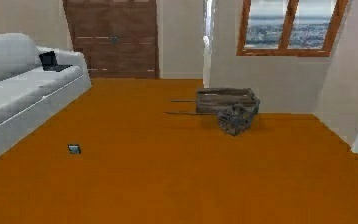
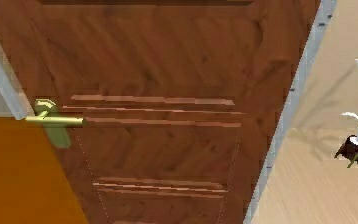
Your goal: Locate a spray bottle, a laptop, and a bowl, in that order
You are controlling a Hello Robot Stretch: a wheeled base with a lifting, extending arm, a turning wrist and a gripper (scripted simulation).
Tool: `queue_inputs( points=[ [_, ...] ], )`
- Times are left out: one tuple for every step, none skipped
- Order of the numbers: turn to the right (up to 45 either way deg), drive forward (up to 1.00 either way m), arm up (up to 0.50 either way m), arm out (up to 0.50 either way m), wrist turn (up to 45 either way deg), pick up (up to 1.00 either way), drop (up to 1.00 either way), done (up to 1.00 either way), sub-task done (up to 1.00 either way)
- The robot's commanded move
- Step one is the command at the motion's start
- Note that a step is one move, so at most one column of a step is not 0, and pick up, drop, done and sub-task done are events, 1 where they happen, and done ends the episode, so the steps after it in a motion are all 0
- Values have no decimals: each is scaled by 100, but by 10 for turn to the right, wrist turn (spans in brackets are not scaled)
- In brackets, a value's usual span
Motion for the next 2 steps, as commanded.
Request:
queue_inputs(
  points=[
    [0,85,0,0,0,0,0,0,0],
    [450,0,0,0,0,0,0,0,0]
  ],
)
